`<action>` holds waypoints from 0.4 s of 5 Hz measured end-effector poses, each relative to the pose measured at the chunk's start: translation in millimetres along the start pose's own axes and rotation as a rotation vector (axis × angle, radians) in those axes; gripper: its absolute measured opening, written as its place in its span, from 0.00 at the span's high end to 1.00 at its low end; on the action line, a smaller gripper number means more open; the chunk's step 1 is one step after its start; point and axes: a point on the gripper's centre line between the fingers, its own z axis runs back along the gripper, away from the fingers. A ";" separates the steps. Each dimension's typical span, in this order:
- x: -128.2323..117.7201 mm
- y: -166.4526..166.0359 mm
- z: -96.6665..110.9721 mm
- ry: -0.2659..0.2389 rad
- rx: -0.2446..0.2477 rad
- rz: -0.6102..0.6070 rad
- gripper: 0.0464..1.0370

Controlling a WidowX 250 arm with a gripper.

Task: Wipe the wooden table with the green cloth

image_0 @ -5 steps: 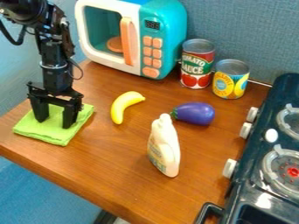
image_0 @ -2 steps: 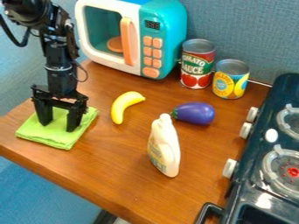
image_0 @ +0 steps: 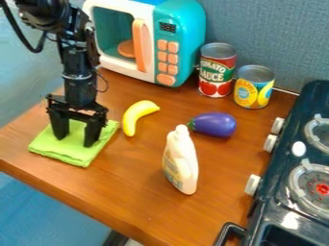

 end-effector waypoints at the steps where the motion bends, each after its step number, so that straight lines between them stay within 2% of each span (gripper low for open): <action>1: -4.1 0.9 0.1 0.010 0.018 0.019 0.04; 2: -11.4 3.8 6.2 0.011 0.042 0.041 0.04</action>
